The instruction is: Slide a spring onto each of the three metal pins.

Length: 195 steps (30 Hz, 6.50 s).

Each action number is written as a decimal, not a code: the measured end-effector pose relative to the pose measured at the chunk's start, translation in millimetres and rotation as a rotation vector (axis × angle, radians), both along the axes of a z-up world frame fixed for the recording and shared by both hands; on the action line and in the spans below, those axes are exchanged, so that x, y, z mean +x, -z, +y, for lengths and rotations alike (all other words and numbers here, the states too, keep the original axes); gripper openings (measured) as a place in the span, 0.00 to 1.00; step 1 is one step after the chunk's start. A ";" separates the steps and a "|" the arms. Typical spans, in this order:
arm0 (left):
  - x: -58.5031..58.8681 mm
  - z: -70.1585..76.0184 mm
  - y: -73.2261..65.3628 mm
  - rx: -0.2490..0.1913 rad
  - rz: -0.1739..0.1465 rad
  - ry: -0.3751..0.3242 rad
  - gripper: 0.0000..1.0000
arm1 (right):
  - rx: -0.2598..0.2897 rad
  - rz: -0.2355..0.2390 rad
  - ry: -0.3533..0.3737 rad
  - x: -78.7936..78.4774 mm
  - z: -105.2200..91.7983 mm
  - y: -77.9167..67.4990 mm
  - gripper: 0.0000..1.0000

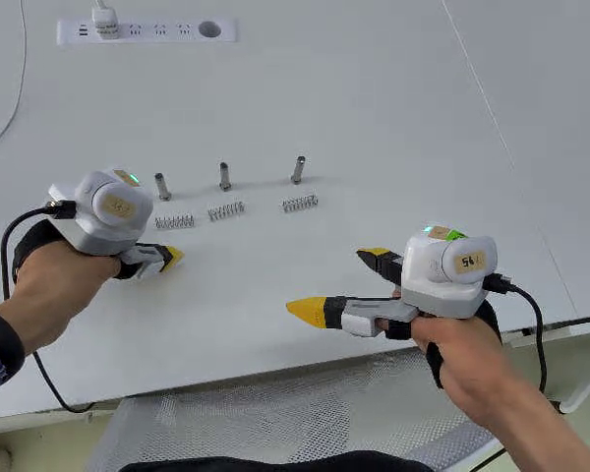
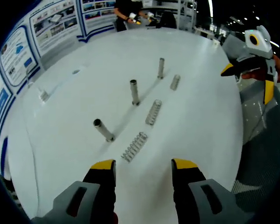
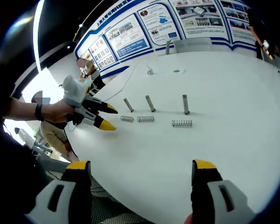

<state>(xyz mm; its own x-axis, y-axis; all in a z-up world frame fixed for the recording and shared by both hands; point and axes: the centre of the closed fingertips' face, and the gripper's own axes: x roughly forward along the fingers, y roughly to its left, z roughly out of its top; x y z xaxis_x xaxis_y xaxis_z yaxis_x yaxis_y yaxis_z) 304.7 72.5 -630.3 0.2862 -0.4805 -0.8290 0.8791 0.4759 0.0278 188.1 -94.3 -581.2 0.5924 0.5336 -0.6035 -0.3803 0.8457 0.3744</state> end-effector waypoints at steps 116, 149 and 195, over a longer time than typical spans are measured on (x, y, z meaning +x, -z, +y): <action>-95.9 -93.3 -110.3 -0.324 -0.045 0.337 0.10 | 0.227 -0.060 -0.446 28.0 68.0 -69.6 0.30; -115.2 -109.0 -125.0 -0.470 0.025 0.453 0.10 | -0.070 -0.105 -0.869 2.0 77.7 -91.8 0.12; -115.9 -126.1 -163.6 -0.622 0.004 0.469 0.11 | -0.471 -0.050 -1.166 3.3 63.9 -115.3 0.12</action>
